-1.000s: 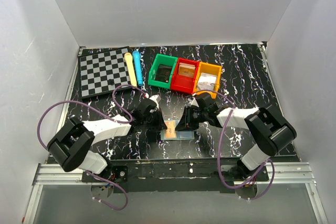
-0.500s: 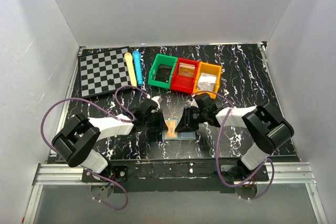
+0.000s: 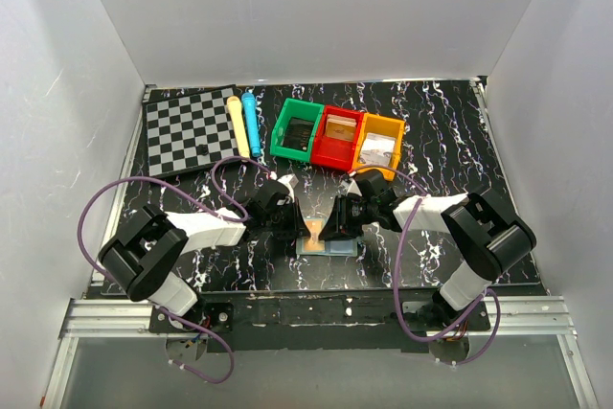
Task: Take the credit cards out of the card holder
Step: Remove the credit card from the card holder.
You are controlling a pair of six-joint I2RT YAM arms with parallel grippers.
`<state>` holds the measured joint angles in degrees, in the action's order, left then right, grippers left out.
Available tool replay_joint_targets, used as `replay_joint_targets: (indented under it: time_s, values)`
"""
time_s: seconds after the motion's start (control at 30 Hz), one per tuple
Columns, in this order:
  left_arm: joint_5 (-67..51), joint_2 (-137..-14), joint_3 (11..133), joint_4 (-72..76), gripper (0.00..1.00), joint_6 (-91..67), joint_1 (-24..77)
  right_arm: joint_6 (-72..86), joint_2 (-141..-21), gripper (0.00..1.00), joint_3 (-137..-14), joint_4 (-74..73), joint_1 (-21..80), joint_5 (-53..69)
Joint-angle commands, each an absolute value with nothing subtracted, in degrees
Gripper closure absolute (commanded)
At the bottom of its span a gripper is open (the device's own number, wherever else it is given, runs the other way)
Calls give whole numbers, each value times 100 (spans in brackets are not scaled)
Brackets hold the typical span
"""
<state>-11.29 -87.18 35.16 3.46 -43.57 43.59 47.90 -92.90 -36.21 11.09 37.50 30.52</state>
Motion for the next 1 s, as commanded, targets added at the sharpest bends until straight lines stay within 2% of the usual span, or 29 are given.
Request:
replay_joint_targets:
  time_s: [0.0, 0.3, 0.63, 0.97]
  values:
    - [-1151, -8842, 3392, 264, 100, -4333, 4359, 4887, -9264, 68, -3656, 1573, 3753, 3208]
    - [-1178, -8859, 3366, 299, 100, -4342, 4351, 4948, -9264, 77, -3639, 1705, 3753, 3226]
    - [-1169, -8763, 3349, 281, 100, -4342, 4351, 4966, -9264, 99, -3604, 1714, 3753, 3226]
    - [-976, -8605, 3349, 106, 100, -4324, 4351, 4887, -9062, 99, -3489, 1573, 3718, 3164]
